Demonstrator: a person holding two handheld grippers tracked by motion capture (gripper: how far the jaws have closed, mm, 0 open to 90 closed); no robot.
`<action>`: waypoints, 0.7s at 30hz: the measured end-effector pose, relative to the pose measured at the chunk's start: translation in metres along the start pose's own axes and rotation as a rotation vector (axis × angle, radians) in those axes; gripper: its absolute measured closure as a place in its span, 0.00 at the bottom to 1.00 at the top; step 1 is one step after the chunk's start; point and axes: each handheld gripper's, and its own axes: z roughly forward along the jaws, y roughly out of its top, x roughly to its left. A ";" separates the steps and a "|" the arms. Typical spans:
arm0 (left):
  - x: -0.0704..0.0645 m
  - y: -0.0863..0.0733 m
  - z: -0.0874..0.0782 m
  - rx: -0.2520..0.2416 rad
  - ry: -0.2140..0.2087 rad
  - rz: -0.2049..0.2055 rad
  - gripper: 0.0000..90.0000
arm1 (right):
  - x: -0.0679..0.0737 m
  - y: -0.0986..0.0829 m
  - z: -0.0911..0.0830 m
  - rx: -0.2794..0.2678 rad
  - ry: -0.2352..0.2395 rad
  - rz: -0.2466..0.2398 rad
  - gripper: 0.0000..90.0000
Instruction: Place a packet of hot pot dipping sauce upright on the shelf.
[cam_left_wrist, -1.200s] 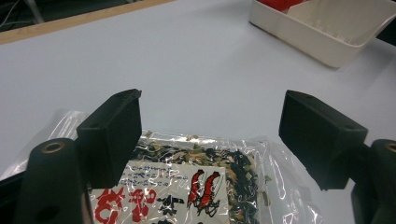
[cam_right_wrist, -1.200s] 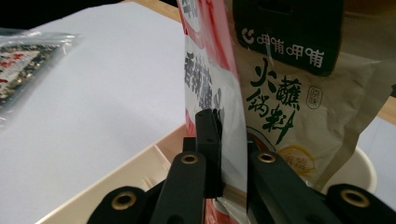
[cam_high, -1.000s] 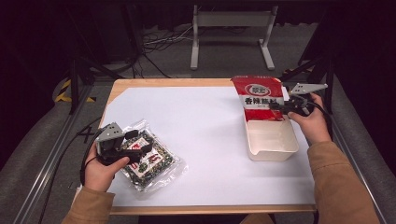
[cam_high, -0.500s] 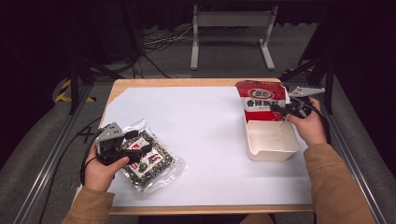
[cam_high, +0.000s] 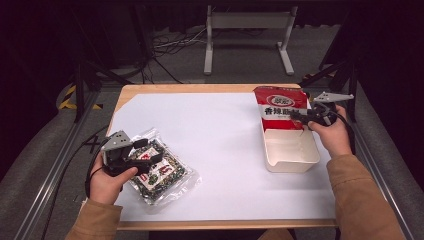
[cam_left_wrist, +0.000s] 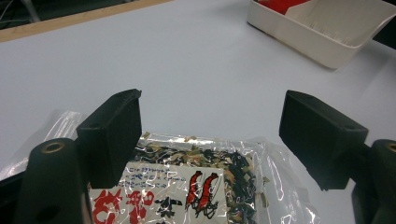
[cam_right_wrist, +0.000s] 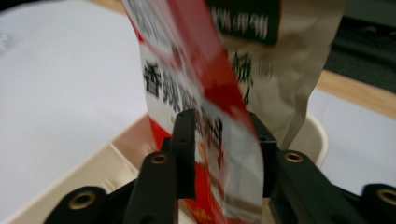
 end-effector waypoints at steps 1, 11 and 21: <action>0.000 0.000 0.002 0.008 -0.002 0.002 0.24 | 0.001 0.006 -0.007 -0.019 -0.018 -0.015 0.81; -0.002 -0.001 0.008 0.019 -0.011 0.004 0.24 | 0.002 0.001 -0.006 0.042 -0.086 -0.034 0.99; 0.001 -0.002 0.006 0.015 -0.004 0.003 0.24 | -0.004 -0.013 -0.002 0.081 -0.111 0.013 0.99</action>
